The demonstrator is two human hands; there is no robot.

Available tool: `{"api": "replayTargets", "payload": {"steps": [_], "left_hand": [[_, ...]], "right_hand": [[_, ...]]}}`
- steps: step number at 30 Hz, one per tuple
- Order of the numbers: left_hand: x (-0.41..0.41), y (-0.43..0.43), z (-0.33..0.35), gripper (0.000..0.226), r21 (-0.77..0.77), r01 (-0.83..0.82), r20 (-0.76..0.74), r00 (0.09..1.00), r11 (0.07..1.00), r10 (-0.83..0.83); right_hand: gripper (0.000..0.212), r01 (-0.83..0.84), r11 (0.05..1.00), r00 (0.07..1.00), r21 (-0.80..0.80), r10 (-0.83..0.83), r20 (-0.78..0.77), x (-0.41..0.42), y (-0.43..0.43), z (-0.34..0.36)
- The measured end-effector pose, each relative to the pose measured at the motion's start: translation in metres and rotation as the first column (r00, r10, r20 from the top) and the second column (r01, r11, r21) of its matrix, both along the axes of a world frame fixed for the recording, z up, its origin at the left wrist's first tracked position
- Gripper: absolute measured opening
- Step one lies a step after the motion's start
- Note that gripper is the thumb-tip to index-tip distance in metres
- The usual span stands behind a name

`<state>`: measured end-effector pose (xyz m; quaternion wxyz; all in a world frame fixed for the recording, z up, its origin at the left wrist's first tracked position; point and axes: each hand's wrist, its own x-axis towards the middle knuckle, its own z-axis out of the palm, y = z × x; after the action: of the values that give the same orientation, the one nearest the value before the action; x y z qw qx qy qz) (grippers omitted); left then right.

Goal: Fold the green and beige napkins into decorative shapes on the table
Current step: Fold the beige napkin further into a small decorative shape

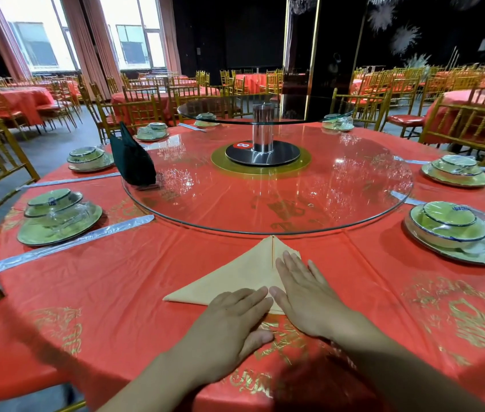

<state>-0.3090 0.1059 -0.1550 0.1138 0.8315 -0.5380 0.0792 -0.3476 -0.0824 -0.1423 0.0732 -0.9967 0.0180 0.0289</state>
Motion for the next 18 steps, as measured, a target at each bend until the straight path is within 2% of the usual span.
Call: {"api": "replayTargets", "payload": {"steps": [9,13,15,17,18], "left_hand": [[-0.002,0.005,-0.003,0.062,0.083,-0.056,0.064,0.997,0.995,0.051],[-0.005,0.009,-0.001,0.090,0.038,-0.027,-0.223,0.974,0.999,0.035],[-0.006,0.011,0.001,0.089,0.015,-0.035,-0.208,0.977,0.999,0.037],[-0.008,0.014,0.001,0.075,0.100,-0.089,-0.069,0.993,0.991,0.096],[-0.009,0.014,0.002,0.068,0.139,-0.110,-0.072,0.990,0.984,0.121]], "right_hand": [[0.134,0.028,0.999,0.999,-0.039,-0.028,0.015,0.003,0.004,-0.004],[0.134,0.050,0.997,0.999,-0.056,-0.049,0.017,0.003,0.004,-0.004],[0.134,0.070,0.995,0.997,-0.065,-0.069,0.017,0.003,0.004,-0.004],[0.124,0.096,0.994,0.995,-0.062,-0.094,0.026,0.003,0.006,-0.003],[0.115,0.106,0.993,0.994,-0.059,-0.105,0.024,0.003,0.007,-0.003]]}}
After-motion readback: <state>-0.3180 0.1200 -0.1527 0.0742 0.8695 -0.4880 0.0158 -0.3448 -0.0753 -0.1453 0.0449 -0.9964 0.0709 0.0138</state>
